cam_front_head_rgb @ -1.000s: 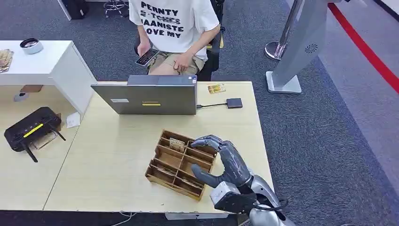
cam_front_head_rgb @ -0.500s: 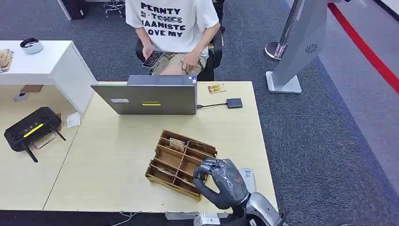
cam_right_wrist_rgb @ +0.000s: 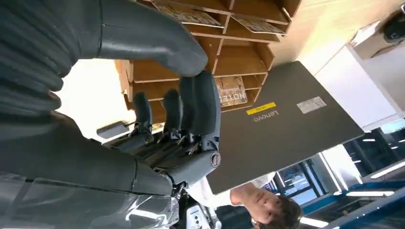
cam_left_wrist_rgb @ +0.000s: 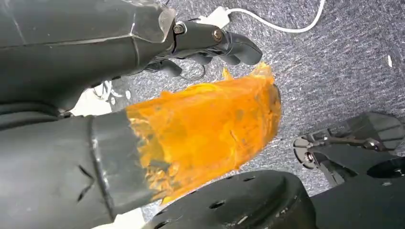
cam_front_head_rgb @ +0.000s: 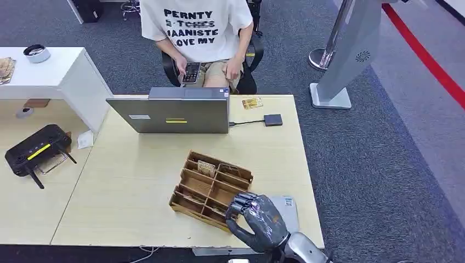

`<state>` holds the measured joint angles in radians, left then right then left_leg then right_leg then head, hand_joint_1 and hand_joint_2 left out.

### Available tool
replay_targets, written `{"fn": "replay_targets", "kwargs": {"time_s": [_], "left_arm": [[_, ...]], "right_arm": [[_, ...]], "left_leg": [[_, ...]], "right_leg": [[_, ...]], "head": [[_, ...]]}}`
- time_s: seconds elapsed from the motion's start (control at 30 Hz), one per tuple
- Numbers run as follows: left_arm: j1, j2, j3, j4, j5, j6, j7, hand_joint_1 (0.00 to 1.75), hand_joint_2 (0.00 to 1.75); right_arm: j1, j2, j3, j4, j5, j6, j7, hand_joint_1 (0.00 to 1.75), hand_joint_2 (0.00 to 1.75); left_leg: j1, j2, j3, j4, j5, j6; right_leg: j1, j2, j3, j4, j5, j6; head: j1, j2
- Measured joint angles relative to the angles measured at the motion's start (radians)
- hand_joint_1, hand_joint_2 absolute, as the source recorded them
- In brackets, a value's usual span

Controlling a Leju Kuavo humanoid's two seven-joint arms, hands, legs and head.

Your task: Pass the card to the sensor for recognition and then transmit it.

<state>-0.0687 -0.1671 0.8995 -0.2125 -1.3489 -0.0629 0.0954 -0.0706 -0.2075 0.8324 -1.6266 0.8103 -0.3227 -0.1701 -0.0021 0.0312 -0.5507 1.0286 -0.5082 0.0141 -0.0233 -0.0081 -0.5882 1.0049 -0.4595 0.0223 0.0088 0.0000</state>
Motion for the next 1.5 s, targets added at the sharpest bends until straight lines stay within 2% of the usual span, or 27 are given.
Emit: {"fn": "replay_targets", "kwargs": {"time_s": [0.17, 0.4, 0.53, 0.57, 0.73, 0.97, 1.03, 1.27, 1.47, 1.5], "left_arm": [[0.0, 0.0, 0.0, 0.0, -0.002, 0.001, 0.0, 0.0, 0.0], [0.0, 0.0, 0.0, 0.0, -0.005, 0.001, 0.0, 0.0, 0.0], [0.0, 0.0, 0.0, 0.0, -0.007, 0.001, 0.0, 0.0, 0.0], [0.0, 0.0, 0.0, 0.0, -0.007, 0.001, 0.0, 0.0, 0.0], [0.0, 0.0, 0.0, 0.0, -0.01, 0.001, -0.002, 0.0, 0.0], [0.0, 0.0, 0.0, 0.0, -0.015, 0.0, -0.002, 0.0, 0.0], [0.0, 0.0, 0.0, 0.0, -0.016, -0.001, -0.002, 0.0, 0.0], [0.0, 0.0, 0.0, 0.0, -0.018, -0.002, -0.003, 0.0, 0.0], [0.0, 0.0, 0.0, 0.0, -0.018, -0.003, -0.003, 0.0, 0.0], [0.0, 0.0, 0.0, 0.0, -0.018, -0.003, -0.004, 0.0, 0.0]], "right_arm": [[-0.012, -0.005, 0.016, 0.023, 0.021, -0.022, 0.016, 1.36, 1.75], [-0.024, -0.007, 0.032, 0.052, 0.033, -0.029, 0.031, 1.34, 1.75], [-0.034, -0.007, 0.037, 0.068, 0.033, -0.03, 0.031, 1.27, 1.75], [-0.036, -0.007, 0.039, 0.071, 0.033, -0.03, 0.032, 1.17, 1.75], [-0.05, -0.006, 0.048, 0.087, 0.03, -0.029, 0.034, 1.03, 1.75], [-0.076, -0.005, 0.069, 0.104, 0.013, -0.022, 0.04, 1.03, 1.75], [-0.082, -0.003, 0.076, 0.107, 0.009, -0.022, 0.042, 0.91, 1.75], [-0.106, 0.005, 0.098, 0.114, -0.015, -0.013, 0.042, 0.87, 1.75], [-0.124, 0.008, 0.116, 0.115, -0.054, 0.013, 0.038, 0.99, 1.75], [-0.126, 0.008, 0.119, 0.115, -0.063, 0.02, 0.033, 0.93, 1.75]], "left_leg": [[0.0, 0.0, 0.0, 0.0, 0.0, 0.0], [0.0, 0.0, 0.0, 0.0, 0.0, 0.0], [0.0, 0.0, 0.0, 0.0, 0.0, 0.0], [0.0, 0.0, 0.0, 0.0, 0.0, 0.0], [0.0, 0.0, 0.0, 0.0, 0.0, 0.0], [0.0, 0.0, 0.0, 0.0, 0.0, 0.0], [0.0, 0.0, 0.0, 0.0, 0.0, 0.0], [0.0, 0.0, 0.0, 0.0, 0.0, 0.0], [0.0, 0.0, 0.0, 0.0, 0.0, 0.0], [0.0, 0.0, 0.0, 0.0, 0.0, 0.0]], "right_leg": [[0.0, 0.0, 0.0, 0.0, 0.0, 0.0], [0.0, 0.0, 0.0, 0.0, 0.0, 0.0], [0.0, 0.0, 0.0, 0.0, 0.0, 0.0], [0.0, 0.0, 0.0, 0.0, 0.0, 0.0], [0.0, 0.0, 0.0, 0.0, 0.0, 0.0], [0.0, 0.0, 0.0, 0.0, 0.0, 0.0], [0.0, 0.0, 0.0, 0.0, 0.0, 0.0], [0.0, 0.0, 0.0, 0.0, 0.0, 0.0], [0.0, 0.0, 0.0, 0.0, 0.0, 0.0], [0.0, 0.0, 0.0, 0.0, 0.0, 0.0]], "head": [[0.0, 0.0], [0.0, 0.0], [0.0, 0.0], [0.0, 0.0], [0.0, 0.0], [0.0, 0.0], [0.0, 0.0], [0.0, 0.0], [0.0, 0.0], [0.0, 0.0]]}}
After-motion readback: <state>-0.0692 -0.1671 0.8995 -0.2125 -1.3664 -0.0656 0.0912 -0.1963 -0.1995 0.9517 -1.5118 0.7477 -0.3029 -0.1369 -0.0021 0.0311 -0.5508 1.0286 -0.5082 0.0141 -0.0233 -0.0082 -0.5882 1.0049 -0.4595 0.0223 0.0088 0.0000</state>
